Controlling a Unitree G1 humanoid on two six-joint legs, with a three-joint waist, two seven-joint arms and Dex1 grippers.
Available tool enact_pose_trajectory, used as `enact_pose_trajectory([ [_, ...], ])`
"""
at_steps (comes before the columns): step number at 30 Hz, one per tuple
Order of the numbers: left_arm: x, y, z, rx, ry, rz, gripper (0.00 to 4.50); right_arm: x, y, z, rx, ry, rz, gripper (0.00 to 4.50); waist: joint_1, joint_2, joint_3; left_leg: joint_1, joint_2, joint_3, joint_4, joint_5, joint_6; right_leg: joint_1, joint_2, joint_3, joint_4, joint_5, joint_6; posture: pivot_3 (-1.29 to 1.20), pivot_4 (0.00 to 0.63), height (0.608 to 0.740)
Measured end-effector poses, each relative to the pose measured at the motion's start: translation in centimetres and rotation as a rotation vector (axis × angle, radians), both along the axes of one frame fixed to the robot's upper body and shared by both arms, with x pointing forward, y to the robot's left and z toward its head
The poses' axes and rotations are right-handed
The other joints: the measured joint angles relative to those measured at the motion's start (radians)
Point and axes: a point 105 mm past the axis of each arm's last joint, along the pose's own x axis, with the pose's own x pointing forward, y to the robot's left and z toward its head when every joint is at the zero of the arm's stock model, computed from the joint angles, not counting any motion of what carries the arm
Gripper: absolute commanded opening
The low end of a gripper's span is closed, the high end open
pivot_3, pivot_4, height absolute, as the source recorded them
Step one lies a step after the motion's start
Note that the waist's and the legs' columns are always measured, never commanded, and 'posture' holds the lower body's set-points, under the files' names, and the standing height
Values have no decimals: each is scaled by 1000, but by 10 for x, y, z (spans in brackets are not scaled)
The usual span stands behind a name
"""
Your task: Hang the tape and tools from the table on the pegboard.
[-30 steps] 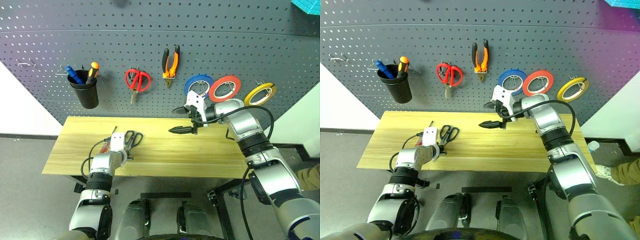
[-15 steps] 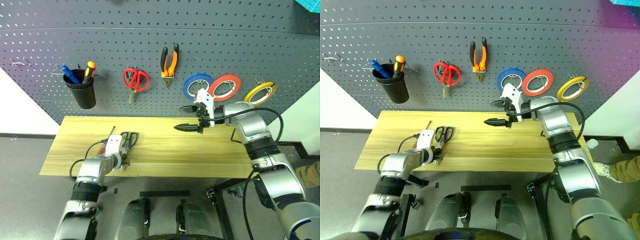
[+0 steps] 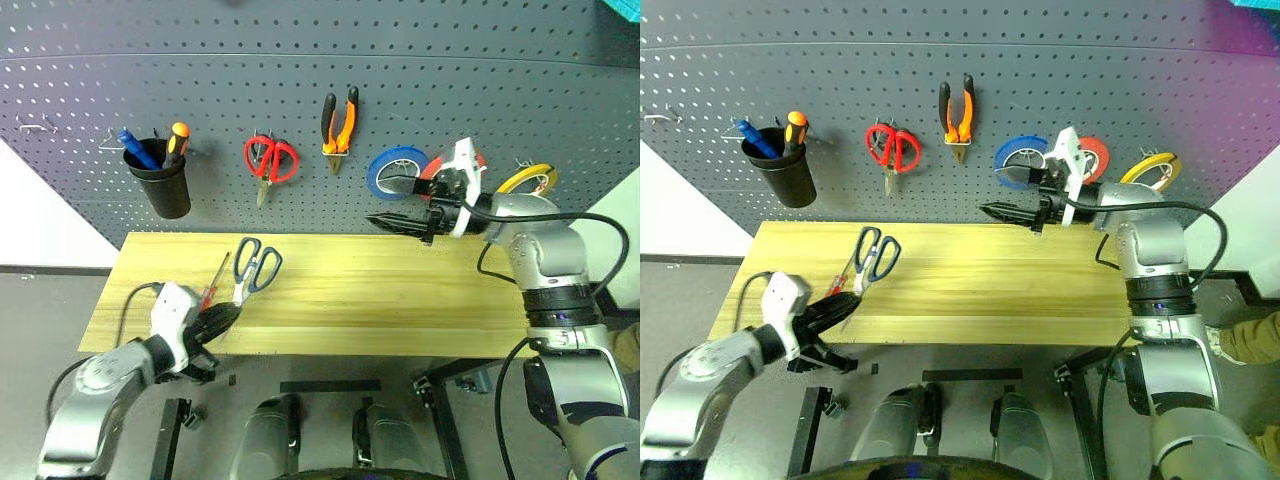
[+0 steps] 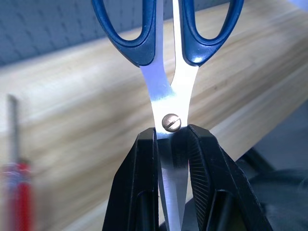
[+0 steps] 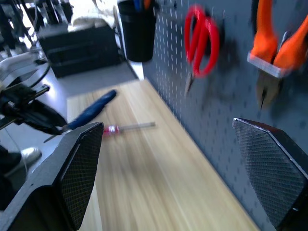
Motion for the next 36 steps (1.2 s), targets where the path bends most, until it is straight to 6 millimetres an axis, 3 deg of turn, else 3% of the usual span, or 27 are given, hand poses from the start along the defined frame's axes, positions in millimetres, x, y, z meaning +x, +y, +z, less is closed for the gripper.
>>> enact_pose_trajectory([
  [4,4,1,26,-66,-211,-4,494,-6,-7,8,45,-6,0,4500,28,2,-2,0,0,0,1,0,1,0,0,-1,-5,3,0,233,56,740],
  [9,28,-8,68,-146,-442,27,494,-6,-12,16,83,-19,-29,4500,54,1,-4,-2,0,2,6,-1,2,4,0,-2,-5,8,6,217,46,740],
  [13,42,-15,86,-137,-506,34,494,-5,-11,20,90,-33,-46,4500,52,2,-9,-3,0,3,9,0,6,5,1,-2,-5,11,13,199,45,740],
  [22,94,-29,70,-12,-404,32,494,-2,-4,28,158,-36,-70,4500,45,2,-10,-3,2,3,15,2,10,7,6,-3,-3,16,18,143,48,740],
  [29,113,-34,64,3,-374,53,494,-7,-3,32,161,-50,-57,4500,40,2,-10,-4,5,4,23,1,11,8,8,-3,-1,18,17,115,47,740],
  [36,120,-49,50,4,-316,41,494,-7,-6,33,147,-57,-64,4500,39,1,-10,-4,6,4,26,1,11,9,8,-3,0,19,17,102,50,740],
])
